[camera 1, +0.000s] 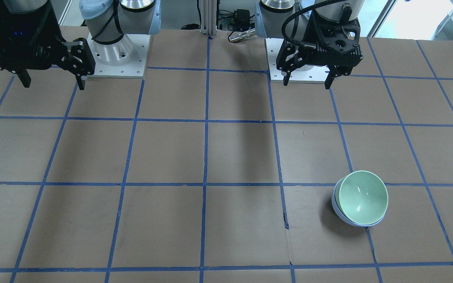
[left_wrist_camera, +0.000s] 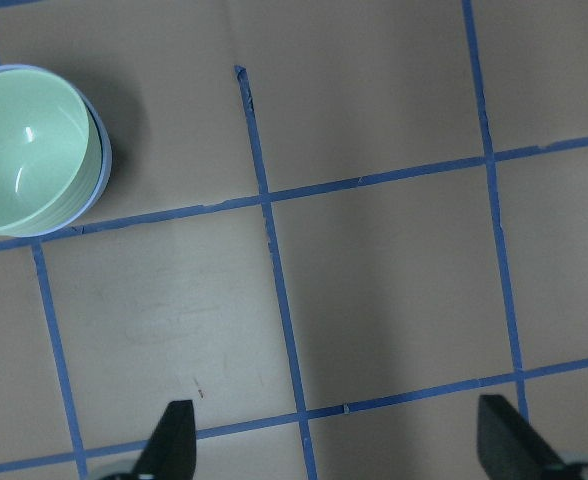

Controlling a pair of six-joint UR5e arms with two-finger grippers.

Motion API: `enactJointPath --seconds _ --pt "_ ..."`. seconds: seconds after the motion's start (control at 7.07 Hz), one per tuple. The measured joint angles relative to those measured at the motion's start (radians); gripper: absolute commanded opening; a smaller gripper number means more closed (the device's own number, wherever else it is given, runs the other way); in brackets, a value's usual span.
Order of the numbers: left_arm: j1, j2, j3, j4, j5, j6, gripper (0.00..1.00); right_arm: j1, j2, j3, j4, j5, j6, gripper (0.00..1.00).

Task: Stack green bowl on blue bowl
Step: 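Open the left gripper and raise it away from the stacked bowls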

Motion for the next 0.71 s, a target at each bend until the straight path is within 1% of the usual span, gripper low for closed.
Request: enactJointPath --seconds 0.71 --pt "0.019 -0.038 0.045 -0.012 0.012 0.016 1.00 0.000 0.000 0.000 0.000 0.000 0.000 1.00"
